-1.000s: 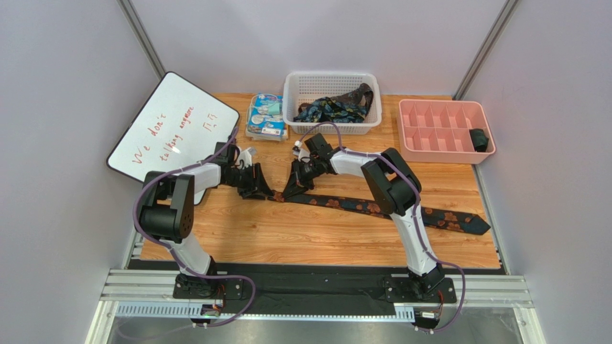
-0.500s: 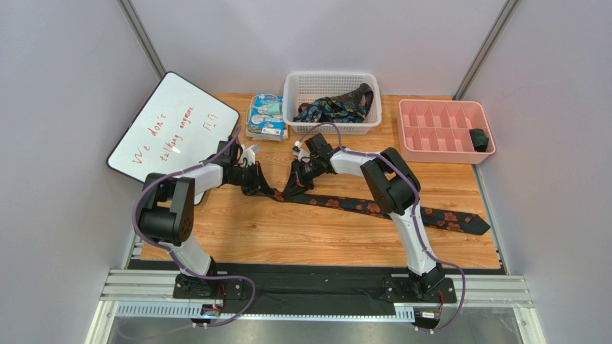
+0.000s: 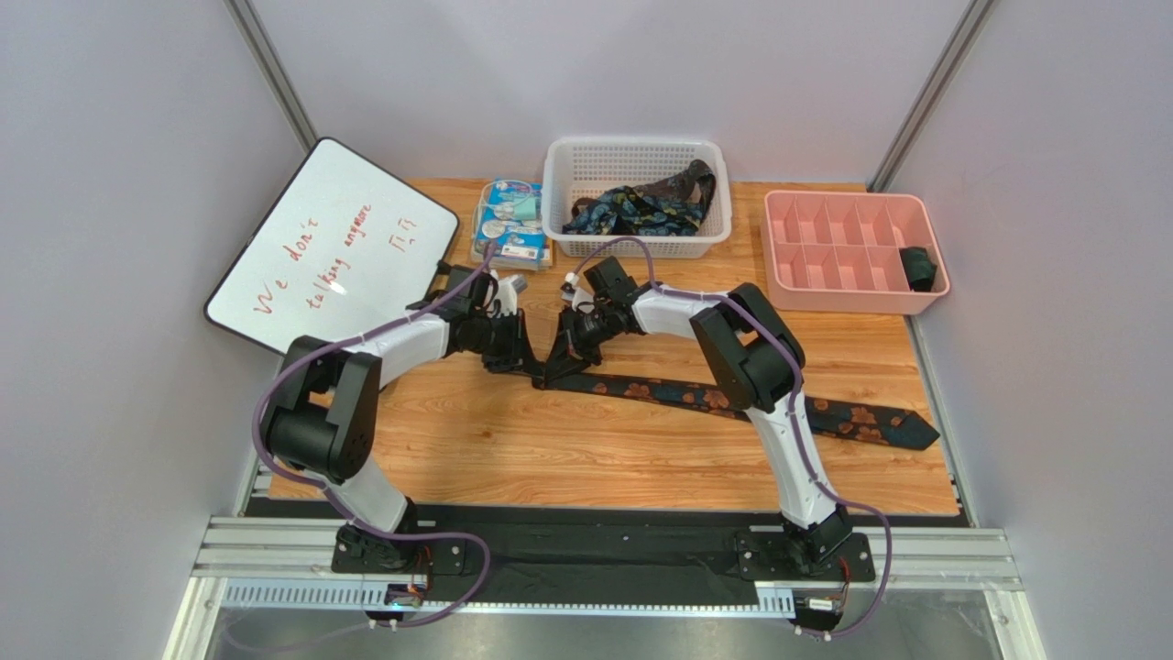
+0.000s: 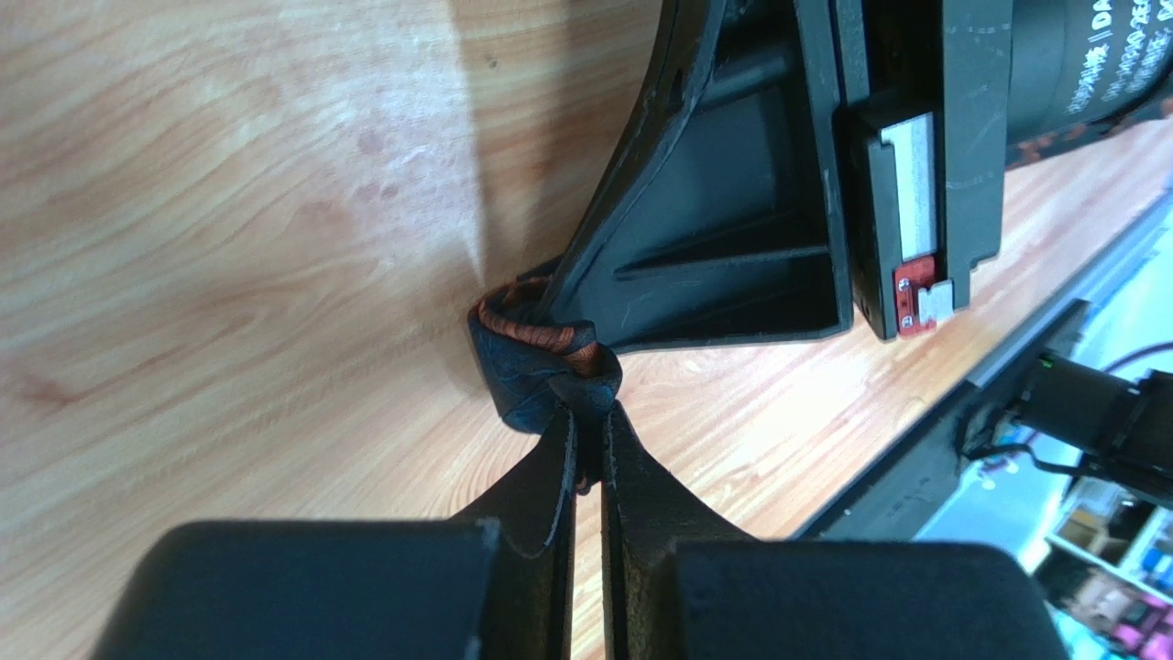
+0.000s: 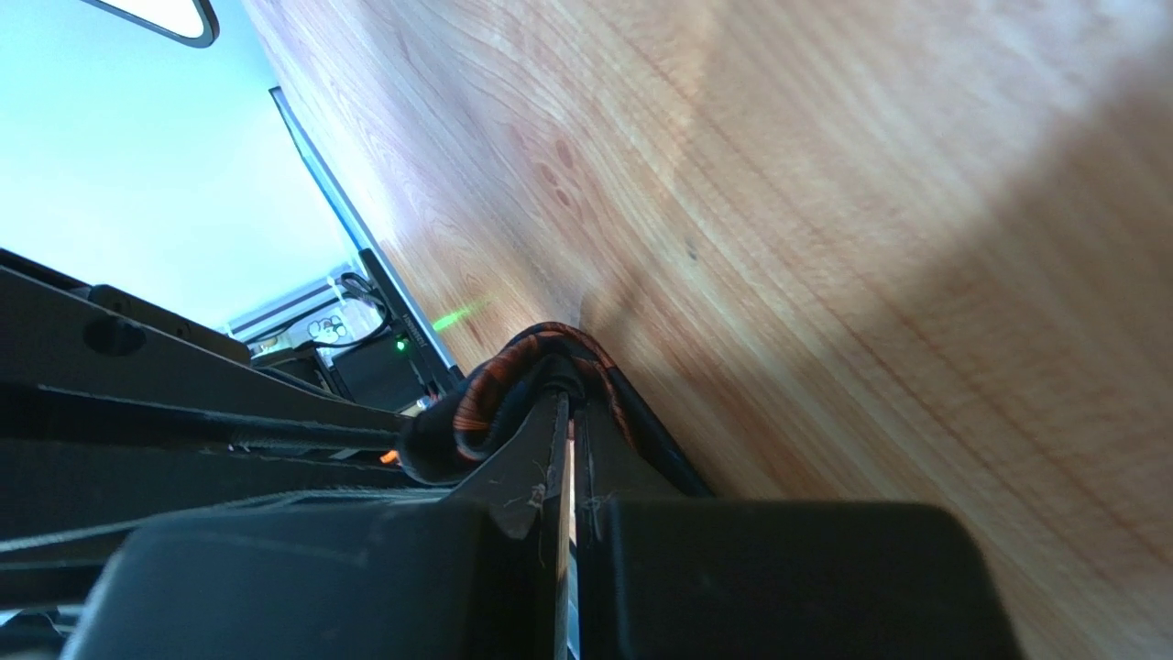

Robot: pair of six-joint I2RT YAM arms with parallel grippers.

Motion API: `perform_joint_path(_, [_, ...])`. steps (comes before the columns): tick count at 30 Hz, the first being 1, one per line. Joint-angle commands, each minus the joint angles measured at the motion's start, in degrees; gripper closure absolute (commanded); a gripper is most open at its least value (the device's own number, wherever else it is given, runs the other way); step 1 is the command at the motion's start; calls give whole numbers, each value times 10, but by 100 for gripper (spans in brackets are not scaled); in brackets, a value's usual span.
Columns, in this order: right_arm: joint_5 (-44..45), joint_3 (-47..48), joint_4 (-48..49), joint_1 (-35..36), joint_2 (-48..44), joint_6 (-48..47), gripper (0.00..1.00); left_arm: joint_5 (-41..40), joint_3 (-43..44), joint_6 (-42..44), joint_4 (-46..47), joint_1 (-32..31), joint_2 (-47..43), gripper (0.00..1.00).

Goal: Roll the ties
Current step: Roll the tie at the center of the board.

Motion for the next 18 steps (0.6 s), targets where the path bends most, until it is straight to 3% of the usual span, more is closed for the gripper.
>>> perform_joint_path(1, [16, -5, -4, 2, -8, -1, 100, -40, 36, 12, -26, -23, 27, 100])
perform_joint_path(8, [1, -2, -38, 2, -36, -35, 100, -98, 44, 35, -71, -33, 49, 100])
perform_joint_path(18, [28, 7, -170, -20, -113, -138, 82, -152, 35, 53, -94, -34, 31, 100])
